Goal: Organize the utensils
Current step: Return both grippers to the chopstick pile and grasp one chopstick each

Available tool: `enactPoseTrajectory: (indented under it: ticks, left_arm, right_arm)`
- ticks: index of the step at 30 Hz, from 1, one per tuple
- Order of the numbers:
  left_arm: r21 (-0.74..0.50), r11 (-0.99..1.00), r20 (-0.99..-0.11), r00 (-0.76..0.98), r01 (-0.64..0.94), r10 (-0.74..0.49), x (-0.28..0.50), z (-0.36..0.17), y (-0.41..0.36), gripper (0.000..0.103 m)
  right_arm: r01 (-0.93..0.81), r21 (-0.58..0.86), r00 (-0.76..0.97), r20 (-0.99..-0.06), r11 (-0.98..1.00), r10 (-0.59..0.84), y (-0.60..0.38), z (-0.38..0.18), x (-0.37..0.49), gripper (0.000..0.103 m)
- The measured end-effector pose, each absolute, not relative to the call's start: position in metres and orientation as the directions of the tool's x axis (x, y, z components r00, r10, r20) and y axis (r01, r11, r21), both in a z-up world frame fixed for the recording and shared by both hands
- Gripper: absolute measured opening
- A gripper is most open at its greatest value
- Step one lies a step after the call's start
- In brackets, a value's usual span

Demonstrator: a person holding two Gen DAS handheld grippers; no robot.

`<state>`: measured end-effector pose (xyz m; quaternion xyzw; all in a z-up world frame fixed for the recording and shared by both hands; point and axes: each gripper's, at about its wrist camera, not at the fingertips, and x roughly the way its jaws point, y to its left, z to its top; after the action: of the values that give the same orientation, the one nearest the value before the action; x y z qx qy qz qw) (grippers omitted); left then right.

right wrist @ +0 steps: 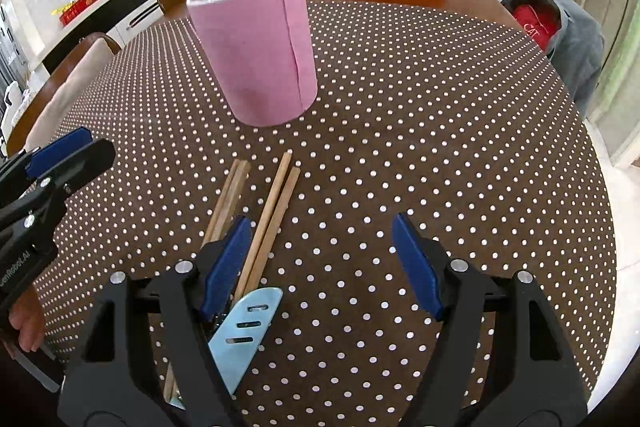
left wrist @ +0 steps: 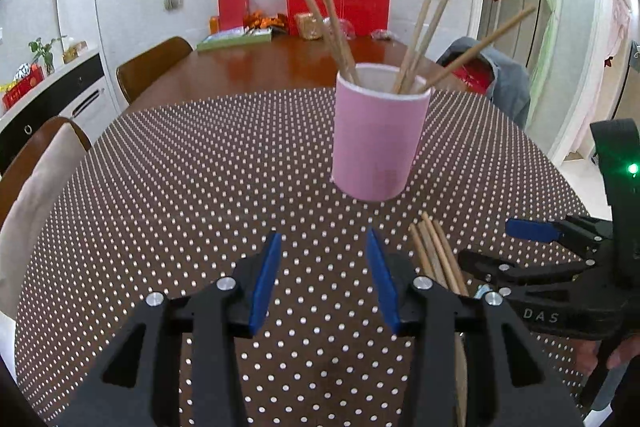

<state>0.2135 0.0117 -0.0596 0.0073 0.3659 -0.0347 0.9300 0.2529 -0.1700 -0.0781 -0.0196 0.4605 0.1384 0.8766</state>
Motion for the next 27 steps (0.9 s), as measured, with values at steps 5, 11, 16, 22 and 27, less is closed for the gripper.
enactPoseTrajectory:
  ticks: [5,11,16,22,27]
  left_arm:
    - [-0.021,0.998,-0.7,0.711,0.066,-0.061,0.214,-0.071,0.015,0.046]
    - [-0.033,0.998,-0.718,0.693,0.059,-0.065,0.216,-0.079,0.02,0.047]
    - [-0.048,0.997,-0.726,0.684,0.053,-0.071,0.217,-0.084,0.023,0.047]
    - [-0.06,0.996,-0.73,0.678,0.059,-0.084,0.218,-0.086,0.023,0.048]
    - [-0.097,0.992,-0.733,0.668,0.087,-0.13,0.22,-0.083,0.017,0.052]
  right_arm:
    - [-0.27,0.081,0.518,-0.828,0.959,0.216,-0.165,-0.09,0.254,0.072]
    - [-0.209,0.089,0.523,-0.831,0.974,0.188,-0.166,-0.092,0.255,0.073]
    - [-0.184,0.063,0.539,-0.828,0.981,0.154,-0.169,-0.093,0.258,0.073]
    - [-0.176,-0.006,0.549,-0.831,0.984,0.093,-0.162,-0.096,0.26,0.073]
    - [-0.249,0.005,0.557,-0.817,0.968,0.147,-0.156,-0.093,0.264,0.02]
